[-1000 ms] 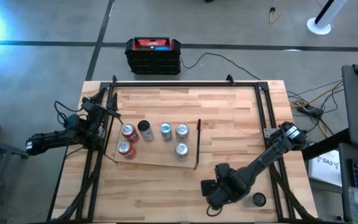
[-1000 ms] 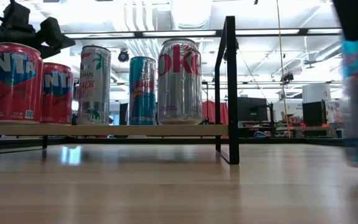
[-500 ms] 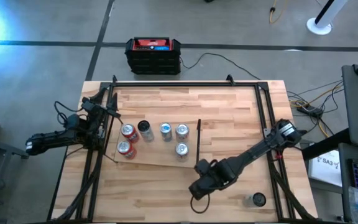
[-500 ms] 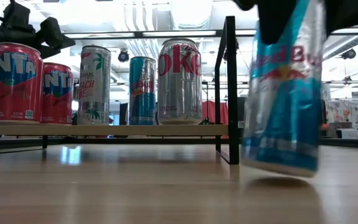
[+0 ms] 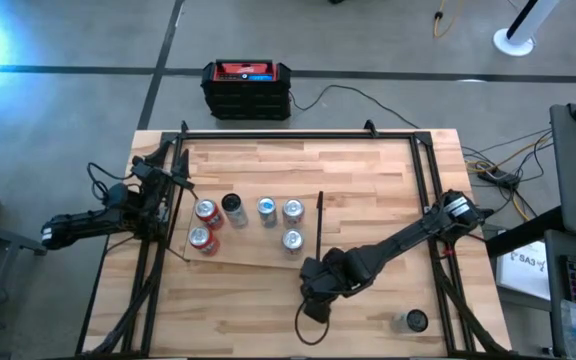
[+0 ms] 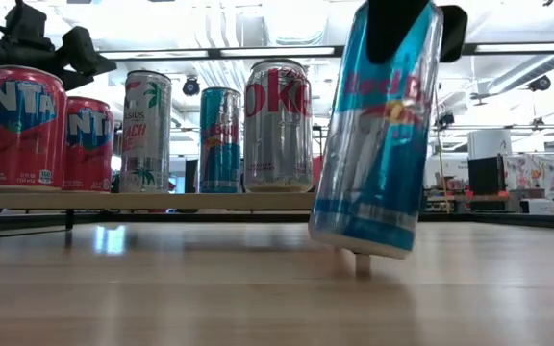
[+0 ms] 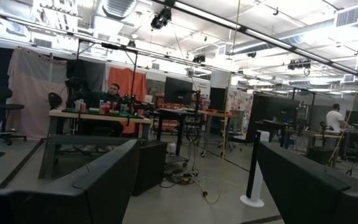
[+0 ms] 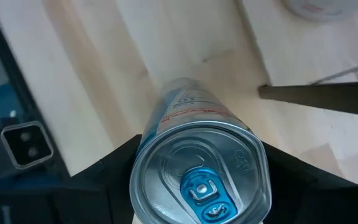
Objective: Place canned beverage on shelf
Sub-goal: Move the blue soda can to the bottom middle of the table
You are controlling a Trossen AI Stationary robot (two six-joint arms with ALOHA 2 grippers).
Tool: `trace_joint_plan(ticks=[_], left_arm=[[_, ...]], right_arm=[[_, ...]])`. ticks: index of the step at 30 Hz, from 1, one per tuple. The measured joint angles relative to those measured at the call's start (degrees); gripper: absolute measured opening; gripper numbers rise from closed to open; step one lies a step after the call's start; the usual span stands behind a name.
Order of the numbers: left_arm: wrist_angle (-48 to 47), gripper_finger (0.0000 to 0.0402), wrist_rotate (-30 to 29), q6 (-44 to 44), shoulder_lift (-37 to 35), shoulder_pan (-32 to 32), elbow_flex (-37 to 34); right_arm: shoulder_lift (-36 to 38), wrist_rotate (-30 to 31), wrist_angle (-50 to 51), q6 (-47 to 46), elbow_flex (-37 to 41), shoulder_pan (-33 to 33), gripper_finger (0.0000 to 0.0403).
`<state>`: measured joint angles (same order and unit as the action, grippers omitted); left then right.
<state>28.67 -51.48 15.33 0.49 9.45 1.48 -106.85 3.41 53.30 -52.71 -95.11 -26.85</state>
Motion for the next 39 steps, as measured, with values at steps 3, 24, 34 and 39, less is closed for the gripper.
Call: trace_joint_plan(ticks=[3,24,34,39], left_arm=[[0.0,0.0311,0.0,0.0,0.0,0.0,0.0],[0.0,0.0311,0.0,0.0,0.0,0.0,0.0],[0.0,0.0311,0.0,0.0,0.0,0.0,0.0],[0.0,0.0311,0.0,0.0,0.0,0.0,0.0]], right_arm=[[0.0,-0.4,0.0,2.6,-0.5,-0.1,0.0233],[-0.1,4.3,2.1,1.7,-0.5,-0.1,0.025],[-1.7,3.8,2.0,2.0,-0.5,-0.5,0.0272],[-1.8,3.7,1.9,2.1,-0.5,-0.7,0.0292]])
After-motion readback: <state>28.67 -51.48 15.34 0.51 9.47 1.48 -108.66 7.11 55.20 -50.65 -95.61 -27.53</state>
